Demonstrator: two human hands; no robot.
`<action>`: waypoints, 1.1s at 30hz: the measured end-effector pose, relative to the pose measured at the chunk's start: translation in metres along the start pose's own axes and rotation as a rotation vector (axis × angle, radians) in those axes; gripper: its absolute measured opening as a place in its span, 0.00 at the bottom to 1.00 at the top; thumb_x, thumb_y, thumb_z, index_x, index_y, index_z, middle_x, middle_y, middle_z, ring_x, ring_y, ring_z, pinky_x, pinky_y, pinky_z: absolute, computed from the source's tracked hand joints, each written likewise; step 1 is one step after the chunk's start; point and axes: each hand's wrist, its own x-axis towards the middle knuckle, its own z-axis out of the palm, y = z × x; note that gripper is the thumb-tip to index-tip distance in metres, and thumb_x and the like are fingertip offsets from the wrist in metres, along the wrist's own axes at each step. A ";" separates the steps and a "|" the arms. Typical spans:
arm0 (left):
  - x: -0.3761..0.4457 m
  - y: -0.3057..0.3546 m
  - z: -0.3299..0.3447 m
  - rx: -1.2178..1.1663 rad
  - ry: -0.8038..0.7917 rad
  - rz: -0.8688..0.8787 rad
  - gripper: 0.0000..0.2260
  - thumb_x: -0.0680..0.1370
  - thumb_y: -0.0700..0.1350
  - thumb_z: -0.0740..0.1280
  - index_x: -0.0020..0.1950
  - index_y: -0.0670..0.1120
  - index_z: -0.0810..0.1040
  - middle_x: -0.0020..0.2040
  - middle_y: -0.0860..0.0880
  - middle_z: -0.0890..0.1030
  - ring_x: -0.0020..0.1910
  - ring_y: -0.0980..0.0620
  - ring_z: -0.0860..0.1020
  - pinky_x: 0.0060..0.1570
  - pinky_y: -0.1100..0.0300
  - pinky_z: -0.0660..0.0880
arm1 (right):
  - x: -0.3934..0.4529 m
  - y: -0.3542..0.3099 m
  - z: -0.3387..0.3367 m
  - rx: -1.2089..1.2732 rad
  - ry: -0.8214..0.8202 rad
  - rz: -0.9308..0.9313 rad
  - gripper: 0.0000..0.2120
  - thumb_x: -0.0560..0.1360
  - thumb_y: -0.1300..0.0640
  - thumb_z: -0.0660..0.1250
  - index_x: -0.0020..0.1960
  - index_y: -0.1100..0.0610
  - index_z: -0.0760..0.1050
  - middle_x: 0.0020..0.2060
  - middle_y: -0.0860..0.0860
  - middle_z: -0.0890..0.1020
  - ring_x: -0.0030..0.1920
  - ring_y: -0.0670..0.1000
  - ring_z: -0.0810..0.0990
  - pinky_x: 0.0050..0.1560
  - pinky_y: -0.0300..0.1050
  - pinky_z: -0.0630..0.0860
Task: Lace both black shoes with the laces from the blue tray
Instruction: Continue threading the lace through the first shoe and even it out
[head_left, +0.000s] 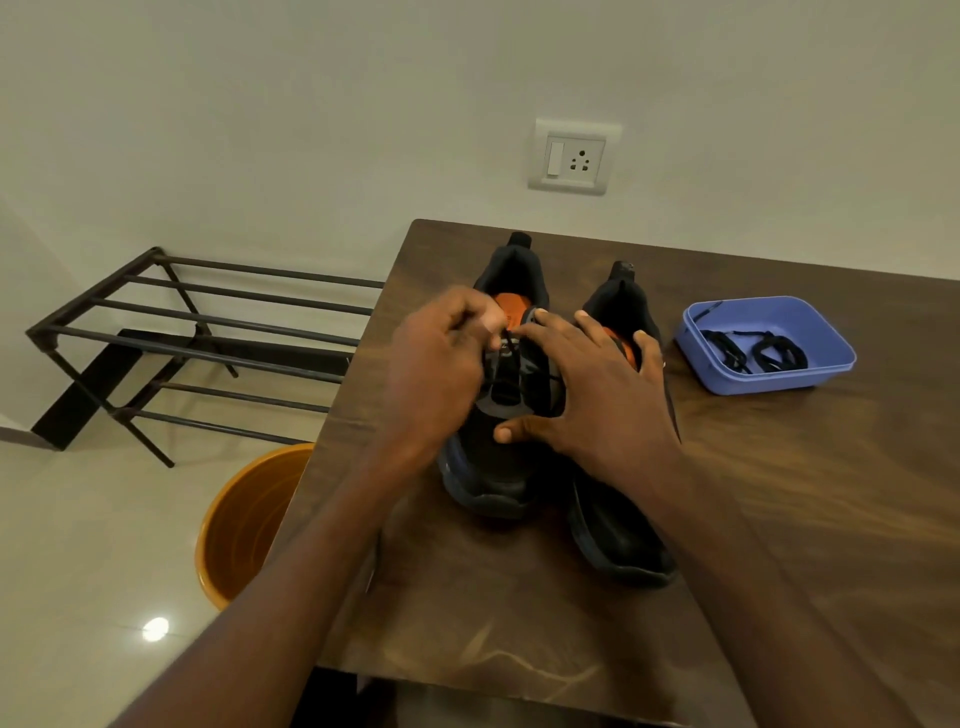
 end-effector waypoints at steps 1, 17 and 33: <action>0.001 0.004 -0.002 -0.208 0.009 -0.087 0.07 0.85 0.39 0.62 0.51 0.41 0.78 0.40 0.50 0.80 0.40 0.55 0.79 0.43 0.62 0.77 | 0.000 0.000 0.000 -0.006 -0.006 0.003 0.49 0.67 0.26 0.70 0.81 0.37 0.52 0.82 0.39 0.54 0.83 0.49 0.46 0.78 0.70 0.39; 0.004 -0.002 0.004 -0.008 0.109 0.031 0.07 0.86 0.43 0.61 0.52 0.46 0.78 0.48 0.50 0.81 0.47 0.55 0.79 0.47 0.56 0.77 | 0.000 -0.001 0.000 0.012 0.005 0.018 0.49 0.66 0.25 0.69 0.81 0.36 0.53 0.82 0.38 0.54 0.83 0.48 0.47 0.78 0.69 0.38; 0.003 -0.021 0.000 0.537 -0.206 0.289 0.07 0.77 0.39 0.73 0.54 0.47 0.85 0.55 0.48 0.75 0.56 0.53 0.69 0.49 0.69 0.64 | -0.001 -0.001 0.002 0.011 0.015 0.014 0.47 0.67 0.24 0.68 0.80 0.35 0.53 0.82 0.38 0.53 0.83 0.48 0.47 0.78 0.69 0.38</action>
